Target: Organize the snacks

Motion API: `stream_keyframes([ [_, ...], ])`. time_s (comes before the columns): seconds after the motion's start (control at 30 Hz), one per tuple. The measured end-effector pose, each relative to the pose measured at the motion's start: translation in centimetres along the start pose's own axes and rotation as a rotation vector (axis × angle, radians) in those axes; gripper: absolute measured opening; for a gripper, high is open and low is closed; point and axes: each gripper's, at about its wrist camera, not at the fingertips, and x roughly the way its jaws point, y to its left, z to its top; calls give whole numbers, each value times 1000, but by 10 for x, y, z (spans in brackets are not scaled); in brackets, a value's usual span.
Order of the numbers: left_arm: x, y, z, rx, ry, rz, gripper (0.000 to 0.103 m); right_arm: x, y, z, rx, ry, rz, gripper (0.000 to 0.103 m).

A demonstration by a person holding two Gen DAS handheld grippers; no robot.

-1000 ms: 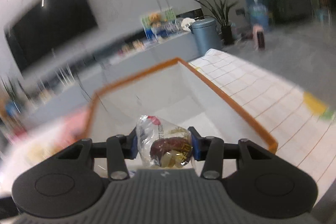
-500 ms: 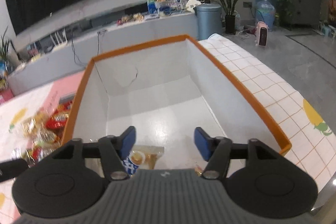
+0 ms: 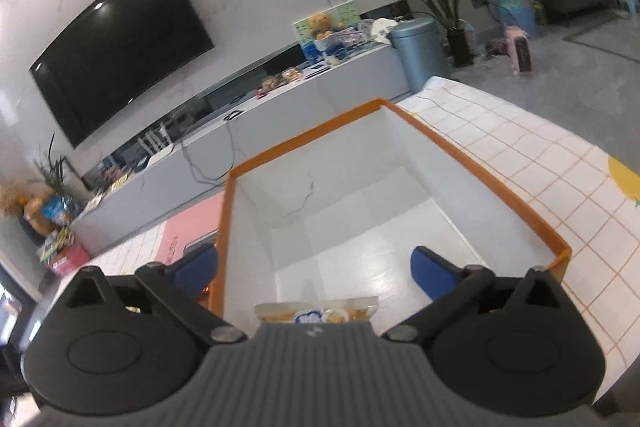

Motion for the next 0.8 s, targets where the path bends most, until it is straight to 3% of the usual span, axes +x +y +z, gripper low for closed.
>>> stream_keyframes([
  [0.17, -20, 24, 2, -4, -12, 89, 84, -14, 23, -5, -64, -42, 60, 100],
  [0.3, -34, 54, -1, -56, -23, 131, 84, -27, 51, -24, -152, -145, 211, 100],
  [0.47, -42, 94, -8, -107, -28, 153, 84, -26, 87, -55, -292, -136, 451, 100],
  [0.6, -38, 122, -12, -187, -27, 144, 85, -16, 112, -89, -471, -142, 512, 100],
  [0.67, -31, 129, -15, -199, -10, 129, 85, -8, 124, -104, -579, -109, 519, 100],
  [0.8, -13, 136, -23, -138, 28, 124, 85, 12, 137, -127, -731, 48, 557, 100],
])
